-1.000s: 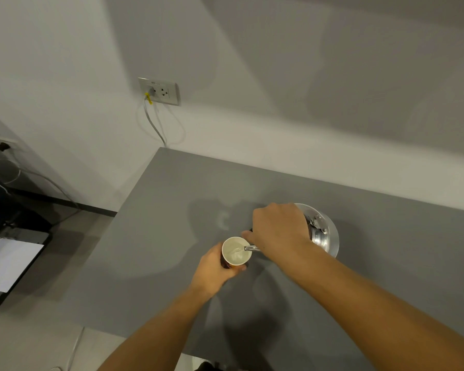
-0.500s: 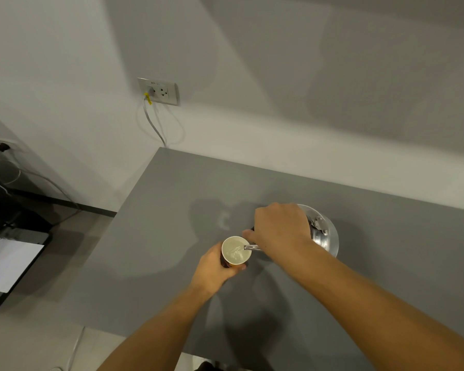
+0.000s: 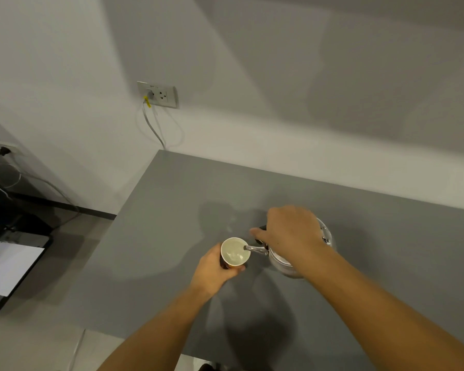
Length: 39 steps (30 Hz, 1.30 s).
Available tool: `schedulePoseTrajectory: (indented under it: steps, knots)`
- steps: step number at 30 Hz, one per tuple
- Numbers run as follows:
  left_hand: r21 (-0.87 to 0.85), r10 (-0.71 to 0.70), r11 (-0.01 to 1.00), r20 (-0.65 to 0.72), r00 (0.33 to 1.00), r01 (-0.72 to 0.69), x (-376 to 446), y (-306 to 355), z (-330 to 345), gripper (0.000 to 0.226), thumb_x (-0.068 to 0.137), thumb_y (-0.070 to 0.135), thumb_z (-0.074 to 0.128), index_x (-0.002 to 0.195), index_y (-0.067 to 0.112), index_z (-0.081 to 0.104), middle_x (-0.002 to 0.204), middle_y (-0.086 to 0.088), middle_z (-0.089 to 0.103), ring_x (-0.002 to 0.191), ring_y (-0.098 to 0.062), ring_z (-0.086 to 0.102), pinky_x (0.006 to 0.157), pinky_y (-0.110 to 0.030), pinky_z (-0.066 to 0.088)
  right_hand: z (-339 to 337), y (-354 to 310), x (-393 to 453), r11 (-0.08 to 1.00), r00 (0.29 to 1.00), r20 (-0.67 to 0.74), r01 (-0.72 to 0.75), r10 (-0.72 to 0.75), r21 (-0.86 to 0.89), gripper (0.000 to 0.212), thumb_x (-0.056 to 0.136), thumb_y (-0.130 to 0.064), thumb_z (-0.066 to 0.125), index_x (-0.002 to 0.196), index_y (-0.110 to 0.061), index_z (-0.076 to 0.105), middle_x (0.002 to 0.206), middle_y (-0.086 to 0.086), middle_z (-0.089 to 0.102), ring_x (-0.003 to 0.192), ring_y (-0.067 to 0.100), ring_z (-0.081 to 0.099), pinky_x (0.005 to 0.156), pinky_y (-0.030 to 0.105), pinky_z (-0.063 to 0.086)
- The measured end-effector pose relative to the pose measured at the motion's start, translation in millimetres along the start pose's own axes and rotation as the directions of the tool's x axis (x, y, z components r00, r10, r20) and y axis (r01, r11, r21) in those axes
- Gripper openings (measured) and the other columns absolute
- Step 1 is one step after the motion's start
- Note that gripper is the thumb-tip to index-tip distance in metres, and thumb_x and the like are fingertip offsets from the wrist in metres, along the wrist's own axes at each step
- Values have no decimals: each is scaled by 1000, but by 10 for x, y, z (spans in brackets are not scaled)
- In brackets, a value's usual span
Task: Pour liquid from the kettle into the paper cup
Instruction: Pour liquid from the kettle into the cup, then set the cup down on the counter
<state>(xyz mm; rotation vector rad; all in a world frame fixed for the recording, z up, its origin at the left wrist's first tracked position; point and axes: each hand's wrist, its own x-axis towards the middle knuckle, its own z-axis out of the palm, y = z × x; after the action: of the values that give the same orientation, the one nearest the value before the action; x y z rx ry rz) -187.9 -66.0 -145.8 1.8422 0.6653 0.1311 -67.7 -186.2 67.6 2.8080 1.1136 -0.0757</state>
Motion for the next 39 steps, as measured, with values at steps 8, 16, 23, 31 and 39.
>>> schedulePoseTrajectory:
  steps: [8, 16, 23, 31, 39]
  knots:
    - [-1, 2, 1000, 10, 1000, -2, -28, 60, -8, 54, 69, 36, 95, 106, 51, 58, 106, 17, 75, 98, -1, 69, 78, -9, 51, 120, 375, -50, 959, 985, 113, -157, 134, 237, 55, 77, -68, 62, 55, -18, 51, 56, 0, 57, 58, 22, 57, 44, 27, 32]
    - [-27, 55, 998, 16, 998, -54, -68, 64, -67, 63, 62, 44, 96, 112, 53, 59, 116, 16, 71, 103, -4, 69, 84, -15, 55, 207, 550, -132, 914, 971, 159, -223, 178, 340, 61, 77, -70, 62, 51, -17, 48, 48, -2, 54, 48, 18, 52, 44, 28, 33]
    - [56, 88, 995, 6, 996, -88, -94, 117, -226, 70, 76, 69, 76, 137, 38, 58, 128, 19, 68, 117, 1, 64, 94, -19, 51, 294, 767, -150, 868, 966, 156, -254, 206, 428, 64, 74, -72, 62, 54, -12, 56, 47, 6, 61, 42, 18, 50, 44, 28, 36]
    - [172, 120, 980, -136, 983, -96, 195, 315, -307, 52, 100, 67, 36, 103, 28, 71, 99, 12, 74, 99, -8, 69, 85, -33, 54, 316, 1137, -7, 807, 963, 130, -270, 237, 525, 67, 70, -78, 61, 45, -17, 44, 29, -7, 41, 35, 11, 40, 43, 28, 32]
    - [271, 84, 962, -138, 987, -44, 902, 643, -352, 51, 107, 52, 42, 84, 19, 73, 84, 9, 78, 87, -19, 73, 76, -27, 52, 252, 1542, 486, 747, 954, 62, -269, 292, 608, 73, 73, -83, 54, 53, -13, 52, 37, -7, 42, 39, 12, 43, 45, 28, 34]
